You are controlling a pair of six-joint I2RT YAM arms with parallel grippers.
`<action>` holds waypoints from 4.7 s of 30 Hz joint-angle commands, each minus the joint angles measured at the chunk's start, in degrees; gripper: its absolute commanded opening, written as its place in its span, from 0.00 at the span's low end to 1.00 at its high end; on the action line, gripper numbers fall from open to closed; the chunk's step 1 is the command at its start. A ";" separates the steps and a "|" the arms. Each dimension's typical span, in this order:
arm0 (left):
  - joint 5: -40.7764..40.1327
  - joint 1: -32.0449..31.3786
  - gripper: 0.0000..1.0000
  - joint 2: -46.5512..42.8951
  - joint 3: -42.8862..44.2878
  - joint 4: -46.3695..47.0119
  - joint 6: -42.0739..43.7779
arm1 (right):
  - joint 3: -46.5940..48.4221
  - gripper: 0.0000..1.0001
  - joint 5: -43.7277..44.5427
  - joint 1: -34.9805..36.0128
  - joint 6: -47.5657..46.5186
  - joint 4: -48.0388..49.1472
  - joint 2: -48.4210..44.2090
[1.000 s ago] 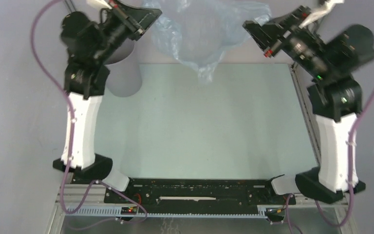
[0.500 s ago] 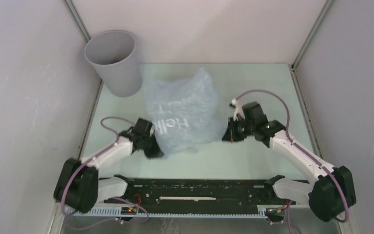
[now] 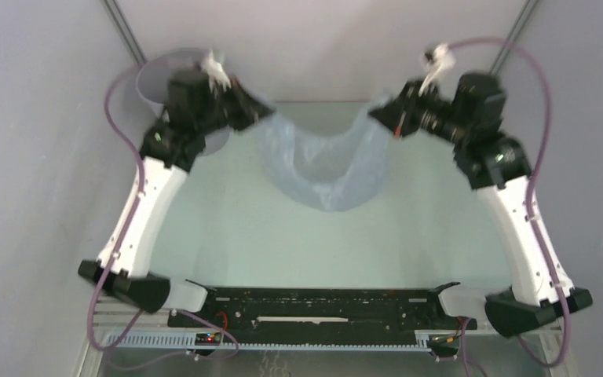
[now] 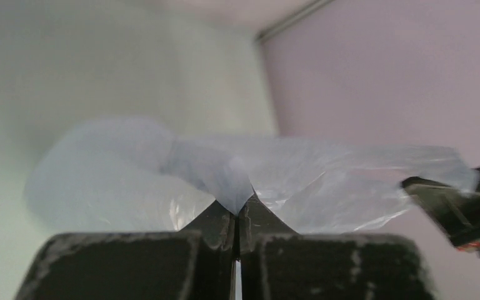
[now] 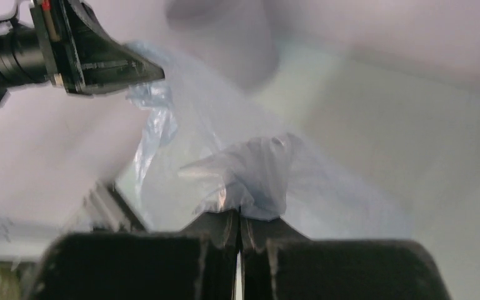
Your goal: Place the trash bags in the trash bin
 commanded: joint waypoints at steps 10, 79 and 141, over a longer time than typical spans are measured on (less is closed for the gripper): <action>-5.05 -2.54 0.00 -2.45 9.32 5.35 -1.59 | -7.77 0.00 -5.89 -1.95 5.37 19.47 -10.69; -23.03 17.67 0.94 5.31 11.61 2.96 5.10 | -12.22 0.00 11.28 -13.82 3.61 -6.88 -17.78; -6.22 35.07 0.00 17.36 -2.38 26.82 -36.53 | -11.83 0.00 13.83 -12.14 2.60 -6.41 -18.94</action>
